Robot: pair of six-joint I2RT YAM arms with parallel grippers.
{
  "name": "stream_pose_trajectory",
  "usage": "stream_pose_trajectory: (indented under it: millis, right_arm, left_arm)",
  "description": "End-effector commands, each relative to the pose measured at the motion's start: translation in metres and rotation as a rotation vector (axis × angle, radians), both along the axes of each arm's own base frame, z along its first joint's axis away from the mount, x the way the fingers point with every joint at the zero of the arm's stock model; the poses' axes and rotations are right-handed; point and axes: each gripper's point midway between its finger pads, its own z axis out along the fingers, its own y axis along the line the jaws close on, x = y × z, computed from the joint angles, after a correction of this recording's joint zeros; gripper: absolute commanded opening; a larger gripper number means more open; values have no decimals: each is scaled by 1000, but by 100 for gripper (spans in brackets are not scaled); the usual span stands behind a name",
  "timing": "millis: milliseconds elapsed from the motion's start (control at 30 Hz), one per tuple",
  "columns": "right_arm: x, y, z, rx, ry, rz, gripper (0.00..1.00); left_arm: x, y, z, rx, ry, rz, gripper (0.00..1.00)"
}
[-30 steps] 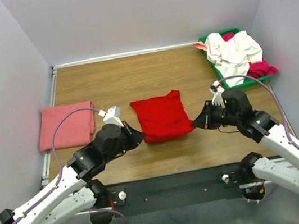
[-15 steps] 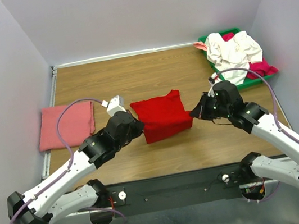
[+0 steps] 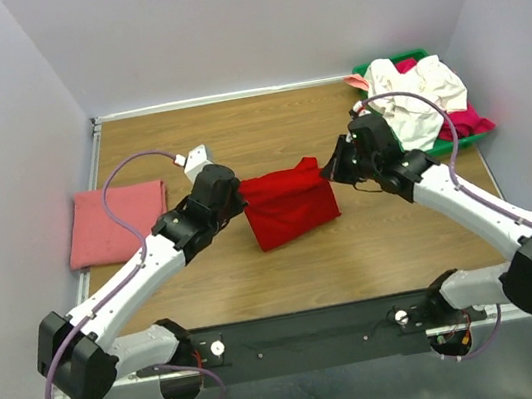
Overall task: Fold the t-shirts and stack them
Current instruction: Fold the tshirt
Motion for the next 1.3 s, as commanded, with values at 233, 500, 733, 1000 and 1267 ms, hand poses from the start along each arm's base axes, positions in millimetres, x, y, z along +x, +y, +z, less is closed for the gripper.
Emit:
stream_pose_trajectory:
  millis: [233, 500, 733, 1000, 1267]
  right_arm:
    - [61, 15, -10, -81, -15, -53, 1]
    - [85, 11, -35, -140, 18, -110, 1]
    - [106, 10, -58, -174, 51, -109, 1]
    - [132, 4, -86, -184, 101, -125, 16]
    - [130, 26, -73, -85, 110, 28, 100]
  left_arm:
    - [52, 19, -8, 111, -19, 73, 0]
    - [88, 28, -32, 150, 16, 73, 0]
    - [112, 29, -59, 198, 76, 77, 0]
    - [133, 36, -91, 214, 150, 91, 12]
    - [144, 34, -77, 226, 163, 66, 93]
